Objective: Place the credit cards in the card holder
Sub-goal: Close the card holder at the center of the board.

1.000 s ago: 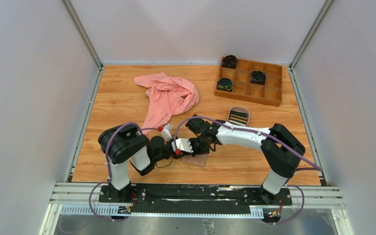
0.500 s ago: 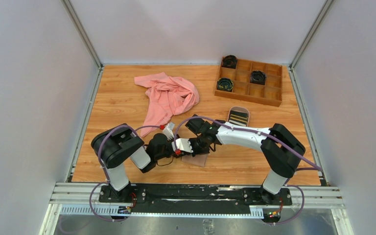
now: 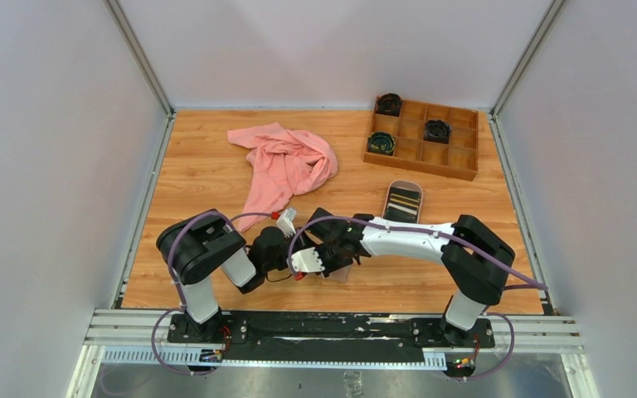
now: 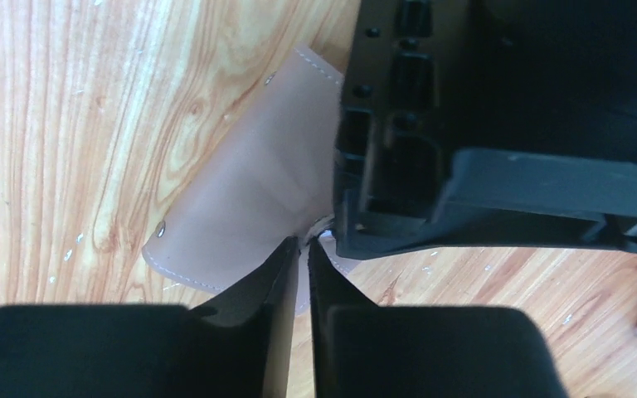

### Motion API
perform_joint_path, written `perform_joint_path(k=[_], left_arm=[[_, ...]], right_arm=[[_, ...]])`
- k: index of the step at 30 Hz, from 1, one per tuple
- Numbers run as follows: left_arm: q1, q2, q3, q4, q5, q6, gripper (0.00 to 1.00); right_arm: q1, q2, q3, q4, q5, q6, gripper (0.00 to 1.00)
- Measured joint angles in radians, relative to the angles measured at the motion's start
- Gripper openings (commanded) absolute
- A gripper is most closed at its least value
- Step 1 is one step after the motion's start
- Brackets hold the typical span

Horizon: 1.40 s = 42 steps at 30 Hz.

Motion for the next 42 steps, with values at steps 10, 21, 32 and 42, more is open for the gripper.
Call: perform_joint_path(k=[10, 21, 32, 42], left_arm=[[-0.001, 0.039, -0.005, 0.060, -0.003, 0.003, 0.00], [-0.002, 0.053, -0.006, 0.085, -0.002, 0.003, 0.00], [-0.002, 0.056, -0.006, 0.090, 0.000, 0.003, 0.00], [-0.002, 0.078, -0.006, 0.121, 0.006, -0.005, 0.00]], right_arm=[[-0.010, -0.016, 0.008, -0.047, -0.043, -0.010, 0.32], [-0.121, -0.053, 0.010, -0.100, -0.207, 0.002, 0.24], [-0.119, -0.069, -0.021, -0.026, -0.234, 0.024, 0.23], [-0.111, -0.062, -0.048, 0.045, -0.207, 0.044, 0.23]])
